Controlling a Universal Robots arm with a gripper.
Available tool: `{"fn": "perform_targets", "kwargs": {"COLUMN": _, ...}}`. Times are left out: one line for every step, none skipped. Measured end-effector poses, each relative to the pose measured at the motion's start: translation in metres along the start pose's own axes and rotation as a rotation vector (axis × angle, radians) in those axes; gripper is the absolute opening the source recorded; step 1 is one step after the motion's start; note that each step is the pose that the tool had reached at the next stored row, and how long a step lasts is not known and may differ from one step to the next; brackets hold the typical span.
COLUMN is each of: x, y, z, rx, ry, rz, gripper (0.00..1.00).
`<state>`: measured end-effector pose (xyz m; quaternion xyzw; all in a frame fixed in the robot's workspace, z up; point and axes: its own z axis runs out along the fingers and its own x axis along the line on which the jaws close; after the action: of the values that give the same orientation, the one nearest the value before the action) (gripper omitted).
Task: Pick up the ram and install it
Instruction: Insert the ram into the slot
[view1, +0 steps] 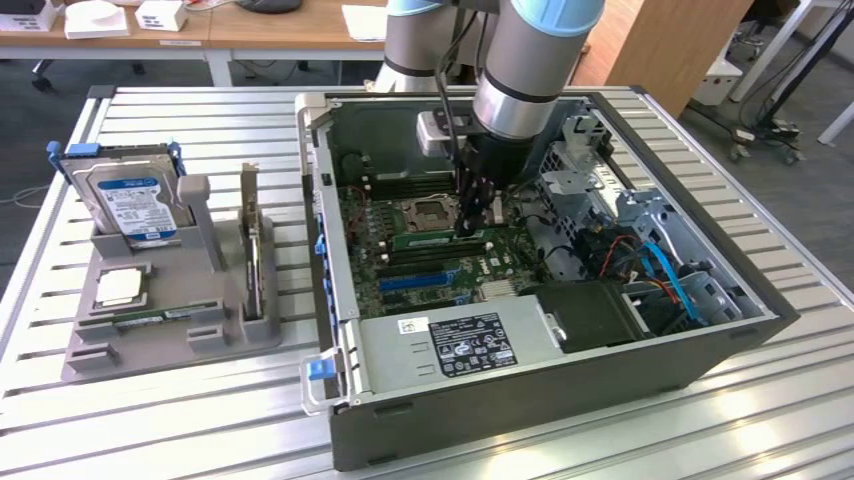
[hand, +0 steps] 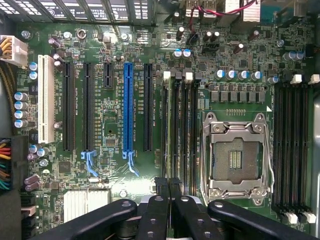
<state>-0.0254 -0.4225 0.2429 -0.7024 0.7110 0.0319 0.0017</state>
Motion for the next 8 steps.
{"fn": "perform_targets", "kwargs": {"x": 0.0, "y": 0.0002, "z": 0.0, "rx": 0.0, "ry": 0.0, "rz": 0.0, "gripper": 0.11}}
{"fn": "perform_targets", "kwargs": {"x": 0.0, "y": 0.0004, "z": 0.0001, "rx": 0.0001, "ry": 0.0, "rz": 0.0, "gripper": 0.11}}
{"fn": "perform_targets", "kwargs": {"x": 0.0, "y": 0.0007, "z": 0.0001, "rx": 0.0001, "ry": 0.0, "rz": -0.001, "gripper": 0.11}}
{"fn": "perform_targets", "kwargs": {"x": 0.0, "y": 0.0009, "z": 0.0002, "rx": 0.0, "ry": 0.0, "rz": -0.001, "gripper": 0.11}}
{"fn": "perform_targets", "kwargs": {"x": 0.0, "y": 0.0011, "z": 0.0002, "rx": 0.0, "ry": 0.0001, "rz": -0.001, "gripper": 0.11}}
{"fn": "perform_targets", "kwargs": {"x": 0.0, "y": 0.0013, "z": 0.0002, "rx": 0.0, "ry": 0.0001, "rz": -0.002, "gripper": 0.11}}
{"fn": "perform_targets", "kwargs": {"x": 0.0, "y": 0.0015, "z": 0.0003, "rx": 0.0, "ry": 0.0001, "rz": -0.002, "gripper": 0.11}}
{"fn": "perform_targets", "kwargs": {"x": 0.0, "y": 0.0016, "z": 0.0003, "rx": 0.0, "ry": 0.0001, "rz": -0.002, "gripper": 0.11}}
